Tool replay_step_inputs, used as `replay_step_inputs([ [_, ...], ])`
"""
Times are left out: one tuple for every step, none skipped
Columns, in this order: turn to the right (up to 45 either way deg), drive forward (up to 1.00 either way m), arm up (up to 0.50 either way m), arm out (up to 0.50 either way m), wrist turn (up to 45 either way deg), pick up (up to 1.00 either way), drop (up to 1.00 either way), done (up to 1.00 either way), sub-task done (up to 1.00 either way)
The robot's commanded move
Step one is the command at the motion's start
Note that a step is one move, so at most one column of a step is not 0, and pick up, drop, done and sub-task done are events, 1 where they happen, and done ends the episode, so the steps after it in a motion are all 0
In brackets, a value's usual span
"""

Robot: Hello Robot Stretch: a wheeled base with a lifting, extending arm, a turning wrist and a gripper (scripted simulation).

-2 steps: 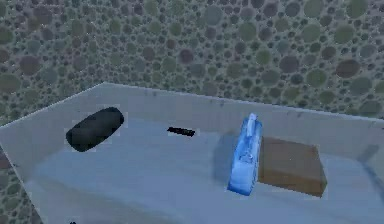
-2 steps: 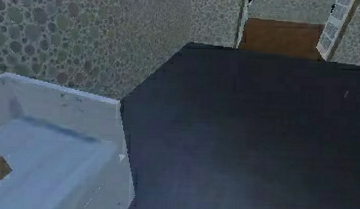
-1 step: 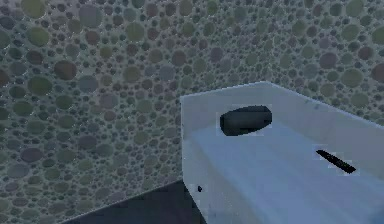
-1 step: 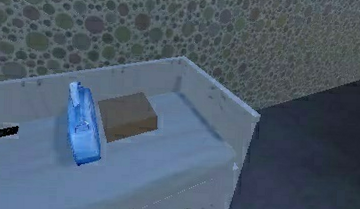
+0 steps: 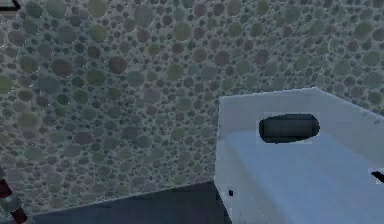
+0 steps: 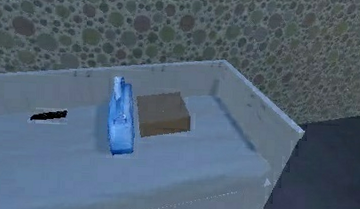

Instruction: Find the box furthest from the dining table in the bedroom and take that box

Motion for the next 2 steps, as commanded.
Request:
replay_step_inputs([
  [45.0,0.0,0.0,0.0,0.0,0.0,0.0,0.0,0.0],
  [45.0,0.0,0.0,0.0,0.0,0.0,0.0,0.0,0.0],
])
